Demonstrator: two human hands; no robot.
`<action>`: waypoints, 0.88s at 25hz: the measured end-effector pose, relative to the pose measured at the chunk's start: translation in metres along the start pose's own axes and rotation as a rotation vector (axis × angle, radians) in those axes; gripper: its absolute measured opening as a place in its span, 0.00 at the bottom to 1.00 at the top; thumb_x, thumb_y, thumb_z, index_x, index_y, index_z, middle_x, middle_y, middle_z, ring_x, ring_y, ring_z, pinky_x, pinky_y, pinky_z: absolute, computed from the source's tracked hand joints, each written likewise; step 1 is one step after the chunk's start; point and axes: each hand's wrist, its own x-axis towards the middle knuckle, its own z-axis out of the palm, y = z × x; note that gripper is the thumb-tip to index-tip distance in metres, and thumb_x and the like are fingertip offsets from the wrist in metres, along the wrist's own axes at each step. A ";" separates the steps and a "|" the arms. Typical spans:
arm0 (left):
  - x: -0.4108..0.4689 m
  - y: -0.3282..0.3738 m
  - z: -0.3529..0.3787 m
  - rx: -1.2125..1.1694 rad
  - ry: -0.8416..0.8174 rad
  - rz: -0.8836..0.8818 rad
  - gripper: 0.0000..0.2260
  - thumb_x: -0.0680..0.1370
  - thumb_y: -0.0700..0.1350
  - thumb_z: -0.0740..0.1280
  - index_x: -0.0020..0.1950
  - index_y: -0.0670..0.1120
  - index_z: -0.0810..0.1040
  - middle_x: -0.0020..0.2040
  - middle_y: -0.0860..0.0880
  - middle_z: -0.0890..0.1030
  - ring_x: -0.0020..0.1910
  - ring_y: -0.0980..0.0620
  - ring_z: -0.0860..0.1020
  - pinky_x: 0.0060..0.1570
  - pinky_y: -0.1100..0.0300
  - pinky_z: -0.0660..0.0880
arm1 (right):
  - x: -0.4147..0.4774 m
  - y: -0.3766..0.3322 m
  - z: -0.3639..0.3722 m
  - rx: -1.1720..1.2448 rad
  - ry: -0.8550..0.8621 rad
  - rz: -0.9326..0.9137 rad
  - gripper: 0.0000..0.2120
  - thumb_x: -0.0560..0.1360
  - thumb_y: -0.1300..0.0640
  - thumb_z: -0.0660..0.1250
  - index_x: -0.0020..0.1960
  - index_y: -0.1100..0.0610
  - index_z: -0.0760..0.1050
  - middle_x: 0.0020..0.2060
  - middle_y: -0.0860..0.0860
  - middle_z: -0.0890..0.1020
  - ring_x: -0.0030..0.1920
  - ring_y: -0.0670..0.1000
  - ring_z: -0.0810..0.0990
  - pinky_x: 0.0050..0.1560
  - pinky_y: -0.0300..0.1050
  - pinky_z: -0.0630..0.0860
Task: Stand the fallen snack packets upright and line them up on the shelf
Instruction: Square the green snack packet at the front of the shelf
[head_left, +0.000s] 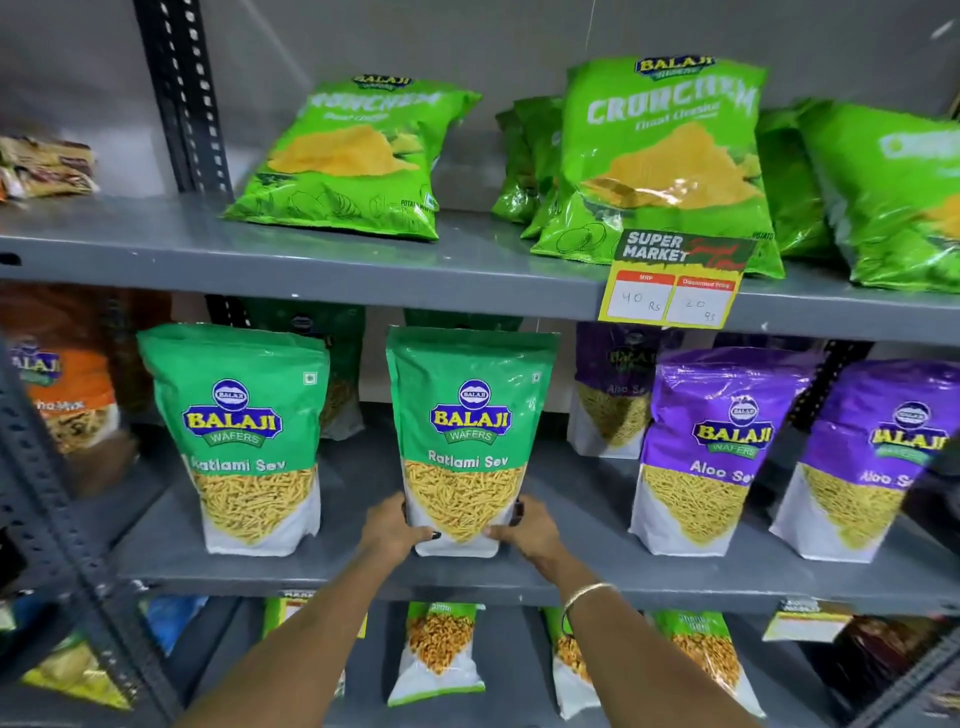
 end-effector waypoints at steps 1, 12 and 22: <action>-0.001 0.001 -0.002 0.019 -0.019 0.003 0.25 0.66 0.42 0.76 0.59 0.36 0.75 0.61 0.39 0.80 0.60 0.43 0.78 0.57 0.54 0.74 | 0.012 0.011 0.002 0.003 -0.015 0.014 0.34 0.57 0.56 0.80 0.60 0.63 0.74 0.58 0.59 0.81 0.58 0.58 0.78 0.63 0.55 0.74; -0.015 0.057 -0.004 0.598 -0.675 -0.394 0.32 0.72 0.59 0.66 0.66 0.38 0.68 0.51 0.43 0.80 0.56 0.46 0.80 0.51 0.54 0.78 | -0.051 0.032 -0.095 -0.344 0.208 0.240 0.23 0.68 0.53 0.73 0.56 0.67 0.75 0.51 0.61 0.79 0.57 0.57 0.78 0.41 0.40 0.71; -0.036 0.178 0.178 0.104 -0.429 0.067 0.37 0.70 0.45 0.73 0.73 0.38 0.58 0.73 0.41 0.65 0.71 0.45 0.66 0.67 0.56 0.66 | -0.026 0.119 -0.248 -0.095 0.273 0.193 0.53 0.54 0.53 0.82 0.67 0.72 0.59 0.64 0.65 0.72 0.64 0.58 0.72 0.61 0.50 0.70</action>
